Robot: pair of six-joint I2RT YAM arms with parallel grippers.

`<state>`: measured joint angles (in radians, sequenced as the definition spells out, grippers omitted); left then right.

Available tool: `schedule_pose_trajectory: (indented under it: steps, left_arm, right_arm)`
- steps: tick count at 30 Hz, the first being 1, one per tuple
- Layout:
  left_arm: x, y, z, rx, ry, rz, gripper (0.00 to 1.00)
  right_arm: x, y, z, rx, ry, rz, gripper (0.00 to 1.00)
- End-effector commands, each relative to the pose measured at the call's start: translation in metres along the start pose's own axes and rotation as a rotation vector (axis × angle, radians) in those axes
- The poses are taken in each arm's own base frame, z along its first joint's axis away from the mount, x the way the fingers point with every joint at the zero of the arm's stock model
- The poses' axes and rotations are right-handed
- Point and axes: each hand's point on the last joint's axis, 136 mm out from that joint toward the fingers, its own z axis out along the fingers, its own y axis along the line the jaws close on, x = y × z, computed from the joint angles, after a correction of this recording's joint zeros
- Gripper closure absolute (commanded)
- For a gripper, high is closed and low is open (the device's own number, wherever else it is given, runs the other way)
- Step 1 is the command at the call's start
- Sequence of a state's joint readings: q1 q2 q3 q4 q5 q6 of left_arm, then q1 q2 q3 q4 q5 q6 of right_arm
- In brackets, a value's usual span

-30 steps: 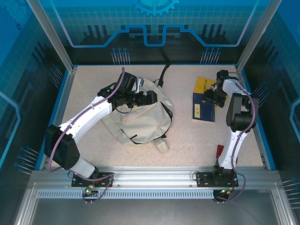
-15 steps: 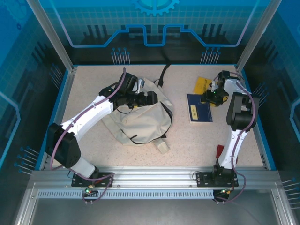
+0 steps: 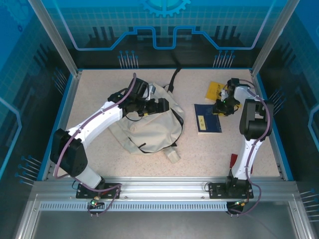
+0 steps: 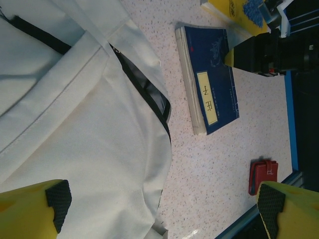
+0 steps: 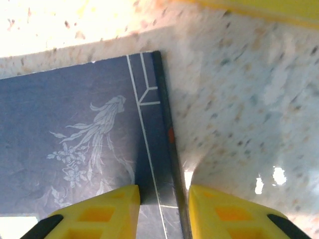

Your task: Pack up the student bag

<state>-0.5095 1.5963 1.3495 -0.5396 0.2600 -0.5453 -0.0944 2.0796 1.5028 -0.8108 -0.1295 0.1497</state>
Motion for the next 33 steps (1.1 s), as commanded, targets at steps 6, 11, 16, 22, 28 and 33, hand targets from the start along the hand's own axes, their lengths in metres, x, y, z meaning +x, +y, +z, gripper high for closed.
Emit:
schedule_pose_trajectory:
  steps: [6,11,16,22,28,33]
  left_arm:
    - [0.012,-0.046,0.028,0.061,0.066,0.053,0.09]
    - [0.030,-0.072,0.063,0.077,0.132,0.046,0.23]
    - [0.046,-0.088,0.103,0.065,0.183,0.043,0.50]
    - [0.068,-0.086,0.151,0.005,0.242,0.094,0.73]
    - [0.083,-0.048,0.189,-0.139,0.287,0.108,0.84]
    - [0.097,-0.029,0.203,-0.196,0.325,0.109,0.88]
  right_arm:
    - [0.089,0.015,0.008,0.237,0.133,0.089,0.61]
    - [0.129,0.027,0.005,0.195,0.129,0.140,0.60]
    - [0.128,0.043,-0.017,0.045,0.032,0.161,0.53]
    - [0.120,0.049,-0.029,-0.166,-0.019,0.227,0.46]
    - [0.126,0.047,-0.015,-0.220,0.017,0.221,0.46]
    - [0.129,0.042,-0.003,-0.209,0.051,0.217,0.49]
